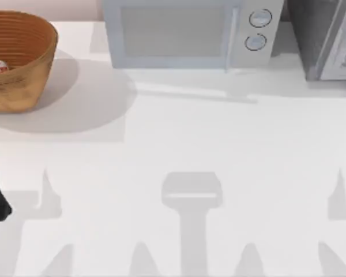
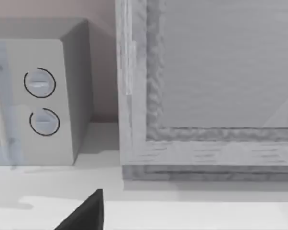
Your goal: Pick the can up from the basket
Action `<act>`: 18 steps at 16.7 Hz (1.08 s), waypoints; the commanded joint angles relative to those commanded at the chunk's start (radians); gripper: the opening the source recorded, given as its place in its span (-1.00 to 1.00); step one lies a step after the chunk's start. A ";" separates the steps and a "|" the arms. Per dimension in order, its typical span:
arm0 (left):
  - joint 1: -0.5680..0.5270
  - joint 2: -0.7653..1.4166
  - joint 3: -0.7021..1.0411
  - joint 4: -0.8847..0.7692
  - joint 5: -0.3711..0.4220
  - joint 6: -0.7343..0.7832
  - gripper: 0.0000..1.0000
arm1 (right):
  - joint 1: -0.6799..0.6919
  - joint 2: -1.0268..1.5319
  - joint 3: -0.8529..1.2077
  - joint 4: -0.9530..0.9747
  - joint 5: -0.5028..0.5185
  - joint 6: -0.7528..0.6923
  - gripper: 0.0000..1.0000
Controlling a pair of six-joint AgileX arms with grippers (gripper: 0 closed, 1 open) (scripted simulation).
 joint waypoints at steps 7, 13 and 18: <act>0.008 0.131 0.143 -0.073 0.005 0.007 1.00 | 0.000 0.000 0.000 0.000 0.000 0.000 1.00; 0.036 0.552 0.588 -0.319 0.022 0.033 1.00 | 0.000 0.000 0.000 0.000 0.000 0.000 1.00; 0.066 1.042 1.101 -0.614 0.045 0.064 1.00 | 0.000 0.000 0.000 0.000 0.000 0.000 1.00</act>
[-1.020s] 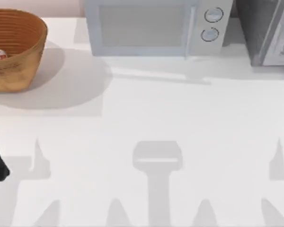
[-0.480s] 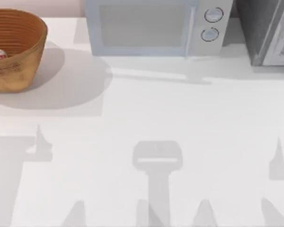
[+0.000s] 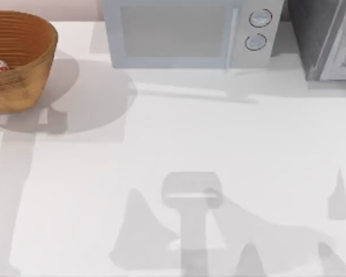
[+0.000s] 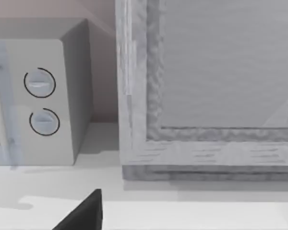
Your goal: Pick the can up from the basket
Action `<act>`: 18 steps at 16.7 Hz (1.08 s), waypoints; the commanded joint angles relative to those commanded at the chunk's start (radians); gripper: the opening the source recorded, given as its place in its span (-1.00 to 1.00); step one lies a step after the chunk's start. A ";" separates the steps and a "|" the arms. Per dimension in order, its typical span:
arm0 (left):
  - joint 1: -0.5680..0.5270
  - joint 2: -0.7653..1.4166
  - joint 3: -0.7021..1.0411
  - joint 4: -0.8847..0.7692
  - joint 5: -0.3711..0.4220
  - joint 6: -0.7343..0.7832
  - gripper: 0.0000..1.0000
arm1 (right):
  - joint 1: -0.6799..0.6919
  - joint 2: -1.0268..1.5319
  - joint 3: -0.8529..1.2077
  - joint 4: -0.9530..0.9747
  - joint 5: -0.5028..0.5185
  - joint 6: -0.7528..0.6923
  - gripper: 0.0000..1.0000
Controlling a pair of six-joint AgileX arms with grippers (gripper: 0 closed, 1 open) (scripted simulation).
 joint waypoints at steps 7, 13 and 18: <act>0.038 0.749 0.789 -0.453 0.041 0.048 1.00 | 0.000 0.000 0.000 0.000 0.000 0.000 1.00; 0.061 1.311 1.374 -0.781 0.074 0.081 1.00 | 0.000 0.000 0.000 0.000 0.000 0.000 1.00; 0.073 1.624 1.699 -0.958 0.093 0.099 1.00 | 0.000 0.000 0.000 0.000 0.000 0.000 1.00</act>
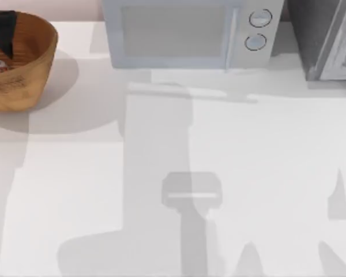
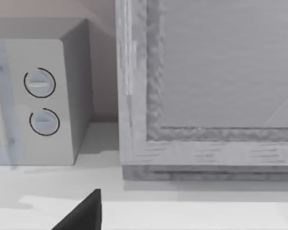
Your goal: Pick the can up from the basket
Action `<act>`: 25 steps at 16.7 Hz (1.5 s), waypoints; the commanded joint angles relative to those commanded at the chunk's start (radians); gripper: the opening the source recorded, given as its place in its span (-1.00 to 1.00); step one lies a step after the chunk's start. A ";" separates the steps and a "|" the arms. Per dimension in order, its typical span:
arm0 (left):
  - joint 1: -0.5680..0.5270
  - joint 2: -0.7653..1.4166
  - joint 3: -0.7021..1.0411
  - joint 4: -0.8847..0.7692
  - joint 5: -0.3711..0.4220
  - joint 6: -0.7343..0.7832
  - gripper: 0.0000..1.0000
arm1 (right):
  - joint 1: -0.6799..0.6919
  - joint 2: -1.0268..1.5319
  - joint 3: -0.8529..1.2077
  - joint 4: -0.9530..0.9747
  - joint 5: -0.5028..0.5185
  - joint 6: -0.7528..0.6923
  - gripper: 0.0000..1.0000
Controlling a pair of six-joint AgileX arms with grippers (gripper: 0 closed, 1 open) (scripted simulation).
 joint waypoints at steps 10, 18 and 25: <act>-0.002 0.101 0.098 -0.049 0.005 0.004 1.00 | 0.000 0.000 0.000 0.000 0.000 0.000 1.00; -0.008 0.019 -0.243 0.201 0.004 -0.007 1.00 | 0.000 0.000 0.000 0.000 0.000 0.000 1.00; -0.010 -0.004 -0.339 0.285 0.003 -0.010 1.00 | 0.000 0.000 0.000 0.000 0.000 0.000 1.00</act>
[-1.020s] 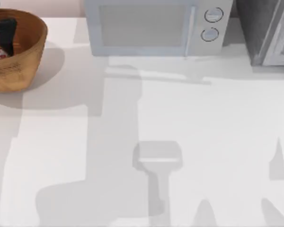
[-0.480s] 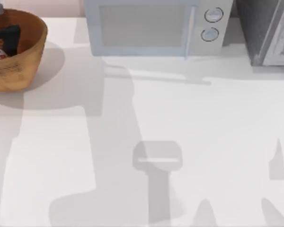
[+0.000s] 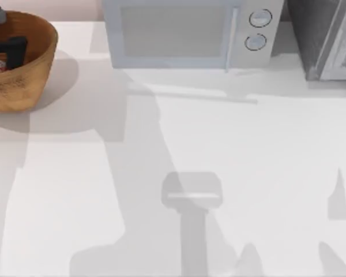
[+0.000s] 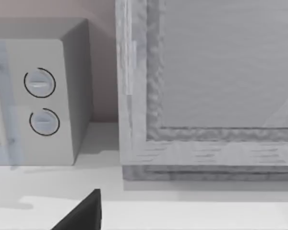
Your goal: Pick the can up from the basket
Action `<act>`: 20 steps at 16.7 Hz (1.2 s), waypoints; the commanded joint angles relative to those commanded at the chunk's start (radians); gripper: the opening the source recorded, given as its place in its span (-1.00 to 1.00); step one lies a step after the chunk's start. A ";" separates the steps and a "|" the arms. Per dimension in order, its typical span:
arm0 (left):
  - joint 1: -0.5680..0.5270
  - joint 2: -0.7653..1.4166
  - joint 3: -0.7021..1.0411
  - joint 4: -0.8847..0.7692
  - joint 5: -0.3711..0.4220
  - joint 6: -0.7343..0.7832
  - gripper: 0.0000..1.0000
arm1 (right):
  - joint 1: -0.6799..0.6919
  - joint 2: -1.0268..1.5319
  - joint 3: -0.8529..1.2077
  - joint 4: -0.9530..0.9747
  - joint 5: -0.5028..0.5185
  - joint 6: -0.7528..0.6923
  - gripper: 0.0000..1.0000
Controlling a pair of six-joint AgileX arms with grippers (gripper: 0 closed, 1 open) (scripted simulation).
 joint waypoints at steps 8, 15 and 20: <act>0.000 0.000 0.000 0.000 0.000 0.000 -0.21 | 0.000 0.000 0.000 0.000 0.000 0.000 1.00; 0.000 0.000 0.000 0.000 0.000 0.000 -1.00 | 0.000 0.000 0.000 0.000 0.000 0.000 1.00; 0.000 0.000 0.000 0.000 0.000 0.000 -1.00 | 0.000 0.000 0.000 0.000 0.000 0.000 1.00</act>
